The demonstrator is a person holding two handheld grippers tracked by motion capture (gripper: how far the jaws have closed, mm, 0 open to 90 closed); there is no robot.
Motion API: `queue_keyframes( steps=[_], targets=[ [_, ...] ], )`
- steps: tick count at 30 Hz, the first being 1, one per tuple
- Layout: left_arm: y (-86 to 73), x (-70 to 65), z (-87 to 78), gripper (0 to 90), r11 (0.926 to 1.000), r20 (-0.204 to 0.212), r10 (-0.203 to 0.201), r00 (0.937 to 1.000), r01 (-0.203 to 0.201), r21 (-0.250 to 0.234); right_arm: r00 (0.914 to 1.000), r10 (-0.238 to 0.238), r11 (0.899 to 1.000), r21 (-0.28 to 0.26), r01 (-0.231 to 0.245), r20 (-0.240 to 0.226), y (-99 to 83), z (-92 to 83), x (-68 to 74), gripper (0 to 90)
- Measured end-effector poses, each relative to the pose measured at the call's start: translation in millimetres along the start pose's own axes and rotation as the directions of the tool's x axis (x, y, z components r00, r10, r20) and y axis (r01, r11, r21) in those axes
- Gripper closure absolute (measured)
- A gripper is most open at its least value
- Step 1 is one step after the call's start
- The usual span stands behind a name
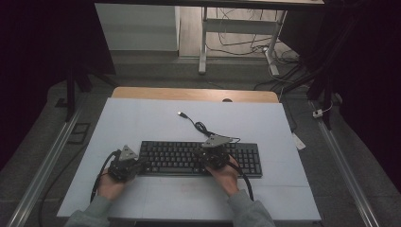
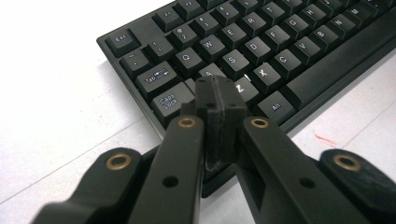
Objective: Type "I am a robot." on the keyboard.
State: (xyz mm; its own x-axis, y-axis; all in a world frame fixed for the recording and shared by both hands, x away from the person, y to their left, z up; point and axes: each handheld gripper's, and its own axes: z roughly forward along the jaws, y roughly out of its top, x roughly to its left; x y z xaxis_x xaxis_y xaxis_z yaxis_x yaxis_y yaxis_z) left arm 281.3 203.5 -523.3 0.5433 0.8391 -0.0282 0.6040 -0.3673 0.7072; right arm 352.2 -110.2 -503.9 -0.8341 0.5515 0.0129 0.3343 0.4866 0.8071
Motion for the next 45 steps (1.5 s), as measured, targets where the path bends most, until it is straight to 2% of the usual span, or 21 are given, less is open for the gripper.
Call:
queue_keyframes(
  steps=[13, 22, 45],
  targets=[
    [-0.4, -0.4, 5.2, 88.7, 0.9999, 0.000, 0.009, 1.0000, -0.009, 0.012, 1.0000, -0.003, 0.999, 0.035, 0.003, -0.001, 3.5, 18.3, 1.8, 89.4],
    [-1.0, 0.2, 5.3, 88.7, 0.9999, 0.000, 0.010, 0.9999, -0.010, 0.011, 0.9998, -0.008, 0.999, 0.052, 0.006, 0.021, 6.3, 31.8, 2.5, 89.4],
    [-1.5, -1.7, 8.0, 88.9, 0.9995, 0.000, 0.021, 0.9998, -0.021, 0.025, 0.9991, -0.032, 0.997, 0.073, 0.029, 0.029, 11.1, 39.3, 5.2, 89.4]
  ],
)
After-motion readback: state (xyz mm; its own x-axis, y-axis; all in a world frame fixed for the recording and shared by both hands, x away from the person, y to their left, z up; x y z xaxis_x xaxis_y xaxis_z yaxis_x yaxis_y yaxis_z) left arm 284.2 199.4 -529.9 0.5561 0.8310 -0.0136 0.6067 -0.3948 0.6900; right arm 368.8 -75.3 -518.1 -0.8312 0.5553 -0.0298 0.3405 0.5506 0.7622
